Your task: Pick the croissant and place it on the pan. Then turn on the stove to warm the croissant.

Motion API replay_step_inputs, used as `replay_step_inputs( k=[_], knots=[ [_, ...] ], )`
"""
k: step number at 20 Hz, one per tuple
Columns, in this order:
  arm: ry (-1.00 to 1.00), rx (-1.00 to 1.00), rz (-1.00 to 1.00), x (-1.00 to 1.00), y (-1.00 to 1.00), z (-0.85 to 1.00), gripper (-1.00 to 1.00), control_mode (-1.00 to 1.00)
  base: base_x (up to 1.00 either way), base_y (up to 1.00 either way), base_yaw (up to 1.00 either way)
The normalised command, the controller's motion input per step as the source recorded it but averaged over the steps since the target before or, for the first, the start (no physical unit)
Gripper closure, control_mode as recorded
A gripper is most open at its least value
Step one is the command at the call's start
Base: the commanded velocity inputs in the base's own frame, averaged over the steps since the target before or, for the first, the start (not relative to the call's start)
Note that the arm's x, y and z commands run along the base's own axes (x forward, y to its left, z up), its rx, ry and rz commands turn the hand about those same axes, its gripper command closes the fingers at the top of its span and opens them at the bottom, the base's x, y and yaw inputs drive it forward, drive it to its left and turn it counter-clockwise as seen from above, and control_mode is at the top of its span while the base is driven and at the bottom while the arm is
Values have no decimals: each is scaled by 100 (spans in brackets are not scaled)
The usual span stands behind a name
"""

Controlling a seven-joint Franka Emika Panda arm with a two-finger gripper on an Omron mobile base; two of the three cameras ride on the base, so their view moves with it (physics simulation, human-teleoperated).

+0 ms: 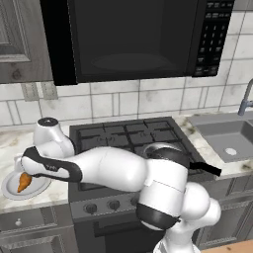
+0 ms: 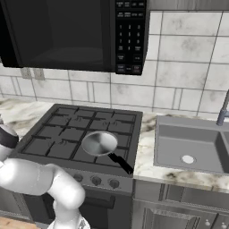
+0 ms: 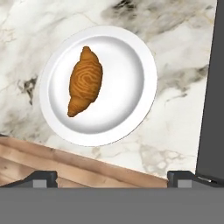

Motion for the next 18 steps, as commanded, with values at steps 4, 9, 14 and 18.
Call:
replay_step_inputs(
  k=[4,9,14,18],
  knots=[
    [0,0,-1,16,10,-11,-100,-100,0,0,0],
    [0,0,0,22,21,-5,-100,-100,0,0,0],
    [1,0,0,23,26,-7,-100,-100,0,0,0],
    [1,-1,0,23,16,-15,-100,-100,0,0,0]
  ],
)
